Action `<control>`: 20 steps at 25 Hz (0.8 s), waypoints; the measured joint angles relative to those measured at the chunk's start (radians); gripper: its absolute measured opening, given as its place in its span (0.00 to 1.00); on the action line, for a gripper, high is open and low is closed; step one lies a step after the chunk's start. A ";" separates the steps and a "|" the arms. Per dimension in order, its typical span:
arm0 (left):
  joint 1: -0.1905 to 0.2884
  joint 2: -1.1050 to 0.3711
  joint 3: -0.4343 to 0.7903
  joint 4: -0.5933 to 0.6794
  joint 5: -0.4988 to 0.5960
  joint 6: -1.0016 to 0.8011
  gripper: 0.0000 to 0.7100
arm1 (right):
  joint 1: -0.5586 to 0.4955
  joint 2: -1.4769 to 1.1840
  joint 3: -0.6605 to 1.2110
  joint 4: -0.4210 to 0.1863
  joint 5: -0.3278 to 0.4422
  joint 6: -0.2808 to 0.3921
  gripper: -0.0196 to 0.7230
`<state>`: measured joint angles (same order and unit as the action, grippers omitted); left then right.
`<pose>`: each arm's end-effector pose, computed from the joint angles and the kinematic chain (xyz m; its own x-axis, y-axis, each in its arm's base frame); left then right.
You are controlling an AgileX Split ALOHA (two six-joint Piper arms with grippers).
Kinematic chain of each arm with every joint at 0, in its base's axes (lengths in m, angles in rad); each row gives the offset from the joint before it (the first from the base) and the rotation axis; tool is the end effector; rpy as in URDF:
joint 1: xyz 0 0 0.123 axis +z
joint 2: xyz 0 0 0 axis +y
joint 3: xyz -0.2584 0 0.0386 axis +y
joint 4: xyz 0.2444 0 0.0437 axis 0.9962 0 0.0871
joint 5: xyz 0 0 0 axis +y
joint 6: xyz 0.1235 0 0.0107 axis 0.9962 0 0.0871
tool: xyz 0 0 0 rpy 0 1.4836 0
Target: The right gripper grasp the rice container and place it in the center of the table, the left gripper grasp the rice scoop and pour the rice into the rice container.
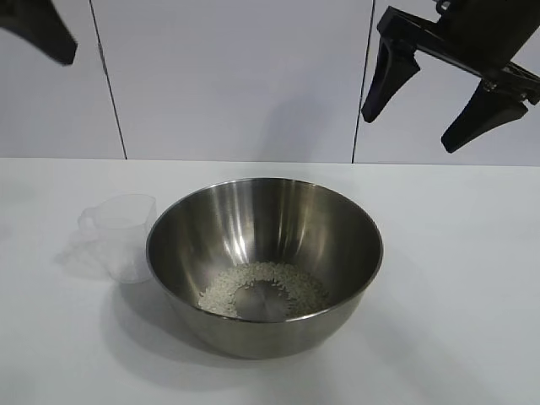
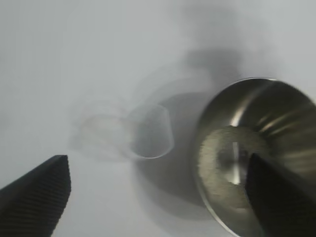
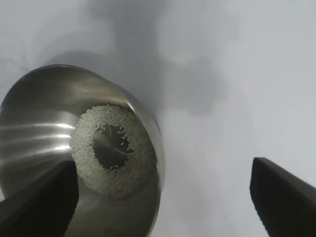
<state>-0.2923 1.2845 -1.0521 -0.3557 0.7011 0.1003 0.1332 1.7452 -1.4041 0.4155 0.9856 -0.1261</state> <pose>0.2742 -0.1116 0.2801 -0.7610 0.0505 -0.6468 0.2996 0.9117 -0.2812 0.3614 0.0905 0.2215 -0.9449 -0.0195 -0.3267 -0.1410 0.9252 0.3524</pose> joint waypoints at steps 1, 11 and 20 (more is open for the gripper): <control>0.000 0.008 -0.016 -0.042 0.023 0.020 0.98 | 0.000 -0.001 0.000 0.017 0.005 -0.011 0.91; 0.000 0.247 -0.156 -0.249 0.157 0.125 0.98 | 0.010 -0.007 0.000 0.097 0.020 -0.059 0.91; 0.000 0.331 -0.225 -0.262 0.245 0.132 0.98 | 0.083 -0.007 0.000 0.112 0.012 -0.058 0.91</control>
<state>-0.2923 1.6155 -1.2770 -0.6173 0.9462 0.2322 0.2161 1.7378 -1.4041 0.5274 0.9972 -0.1845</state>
